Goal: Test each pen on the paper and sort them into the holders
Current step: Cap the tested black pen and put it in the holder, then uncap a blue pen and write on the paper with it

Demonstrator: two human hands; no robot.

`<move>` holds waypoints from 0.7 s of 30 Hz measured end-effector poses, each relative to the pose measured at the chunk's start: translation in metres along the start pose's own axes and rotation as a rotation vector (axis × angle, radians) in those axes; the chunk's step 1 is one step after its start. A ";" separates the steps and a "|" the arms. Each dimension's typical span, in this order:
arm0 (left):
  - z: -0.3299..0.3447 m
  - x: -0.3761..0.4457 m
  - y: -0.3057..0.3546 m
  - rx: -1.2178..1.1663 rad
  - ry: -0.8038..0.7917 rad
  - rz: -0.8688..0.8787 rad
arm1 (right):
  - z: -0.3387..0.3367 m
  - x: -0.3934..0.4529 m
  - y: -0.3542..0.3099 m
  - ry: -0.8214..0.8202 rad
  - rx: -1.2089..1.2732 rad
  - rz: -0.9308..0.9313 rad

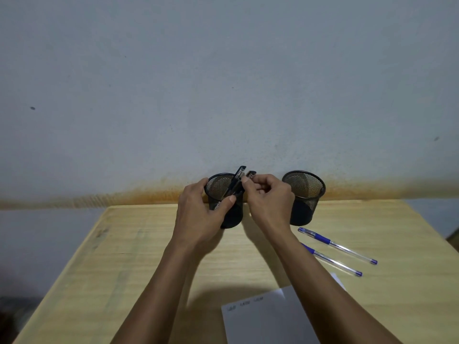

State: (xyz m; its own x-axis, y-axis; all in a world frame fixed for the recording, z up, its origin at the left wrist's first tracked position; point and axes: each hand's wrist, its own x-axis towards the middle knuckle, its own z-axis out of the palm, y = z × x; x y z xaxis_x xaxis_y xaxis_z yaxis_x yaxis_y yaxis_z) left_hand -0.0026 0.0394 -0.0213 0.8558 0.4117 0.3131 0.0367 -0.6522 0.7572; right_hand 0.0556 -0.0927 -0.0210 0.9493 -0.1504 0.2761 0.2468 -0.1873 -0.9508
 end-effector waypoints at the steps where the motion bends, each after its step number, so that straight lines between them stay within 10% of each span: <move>1: 0.000 0.000 0.001 -0.006 0.001 0.003 | 0.001 0.000 0.001 -0.008 -0.003 0.010; 21: -0.001 -0.001 0.002 -0.022 -0.030 -0.042 | -0.039 -0.011 -0.002 -0.049 -0.061 0.019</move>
State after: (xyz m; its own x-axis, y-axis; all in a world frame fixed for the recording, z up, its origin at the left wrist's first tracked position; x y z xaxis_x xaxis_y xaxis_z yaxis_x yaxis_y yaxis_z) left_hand -0.0035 0.0387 -0.0198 0.8690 0.4187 0.2635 0.0616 -0.6201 0.7821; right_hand 0.0368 -0.1285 -0.0168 0.9625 -0.1070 0.2494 0.2178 -0.2438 -0.9451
